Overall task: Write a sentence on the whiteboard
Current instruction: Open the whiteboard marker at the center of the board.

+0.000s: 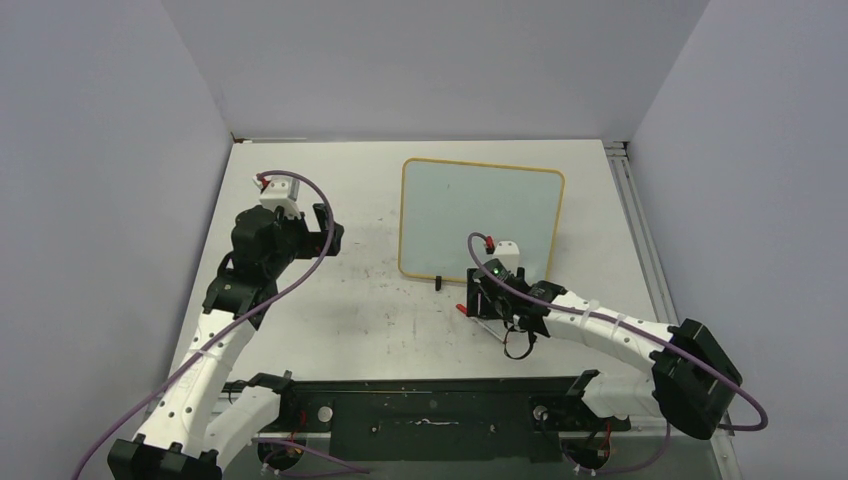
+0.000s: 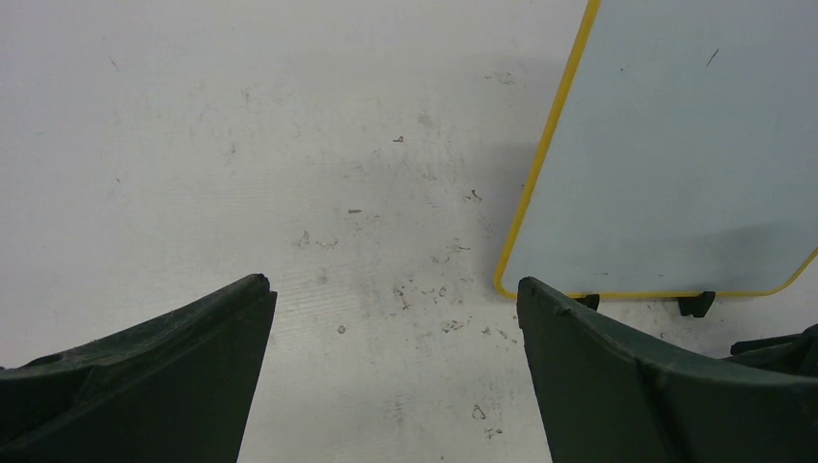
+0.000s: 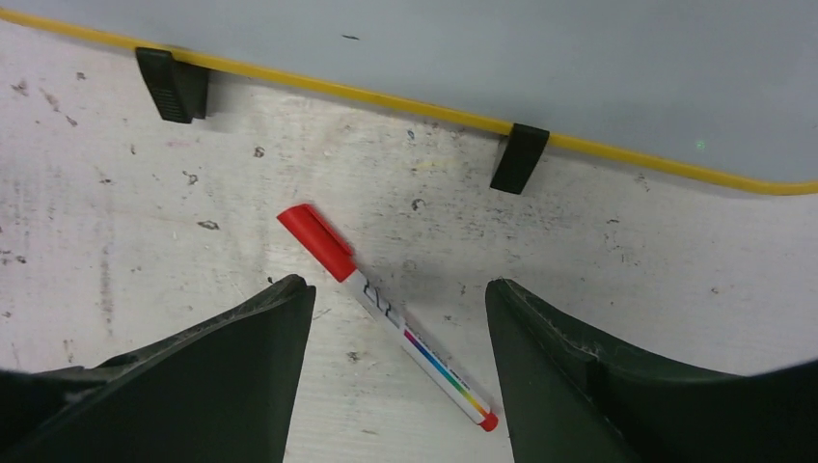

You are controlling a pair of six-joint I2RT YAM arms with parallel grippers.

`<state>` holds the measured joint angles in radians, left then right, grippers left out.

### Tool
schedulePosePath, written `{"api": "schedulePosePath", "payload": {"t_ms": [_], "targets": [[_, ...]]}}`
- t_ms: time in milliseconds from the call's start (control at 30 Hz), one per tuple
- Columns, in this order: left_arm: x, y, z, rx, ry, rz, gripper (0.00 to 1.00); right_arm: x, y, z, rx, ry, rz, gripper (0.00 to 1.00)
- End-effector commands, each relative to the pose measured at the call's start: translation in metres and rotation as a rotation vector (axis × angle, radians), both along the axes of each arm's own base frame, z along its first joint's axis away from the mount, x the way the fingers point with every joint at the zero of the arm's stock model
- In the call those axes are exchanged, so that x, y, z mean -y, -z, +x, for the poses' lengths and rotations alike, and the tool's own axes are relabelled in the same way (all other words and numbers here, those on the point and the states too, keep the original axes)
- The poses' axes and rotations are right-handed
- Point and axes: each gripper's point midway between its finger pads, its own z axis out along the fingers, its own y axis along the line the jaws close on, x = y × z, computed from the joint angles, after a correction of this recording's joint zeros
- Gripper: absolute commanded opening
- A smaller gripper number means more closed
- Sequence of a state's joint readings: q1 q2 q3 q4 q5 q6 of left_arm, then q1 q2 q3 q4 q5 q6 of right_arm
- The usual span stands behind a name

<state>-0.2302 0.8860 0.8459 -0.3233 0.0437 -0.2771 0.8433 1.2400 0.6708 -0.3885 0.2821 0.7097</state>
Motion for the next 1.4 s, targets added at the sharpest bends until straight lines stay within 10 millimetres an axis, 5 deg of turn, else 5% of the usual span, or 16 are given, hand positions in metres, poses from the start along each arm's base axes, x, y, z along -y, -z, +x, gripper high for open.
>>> {"api": "schedulePosePath", "payload": {"t_ms": [0,1067,1367], "targets": [[0.005,-0.006,0.004,0.028,0.019,-0.002,0.96,0.009,0.013,-0.012,-0.108,-0.065,0.026,0.67],[0.024,0.016,0.006,-0.051,0.098,0.036,0.96,-0.017,0.038,-0.047,-0.17,-0.191,0.014,0.55],[0.029,0.015,0.004,-0.043,0.122,0.041,0.96,-0.004,0.042,-0.048,-0.151,-0.159,-0.098,0.4]]}}
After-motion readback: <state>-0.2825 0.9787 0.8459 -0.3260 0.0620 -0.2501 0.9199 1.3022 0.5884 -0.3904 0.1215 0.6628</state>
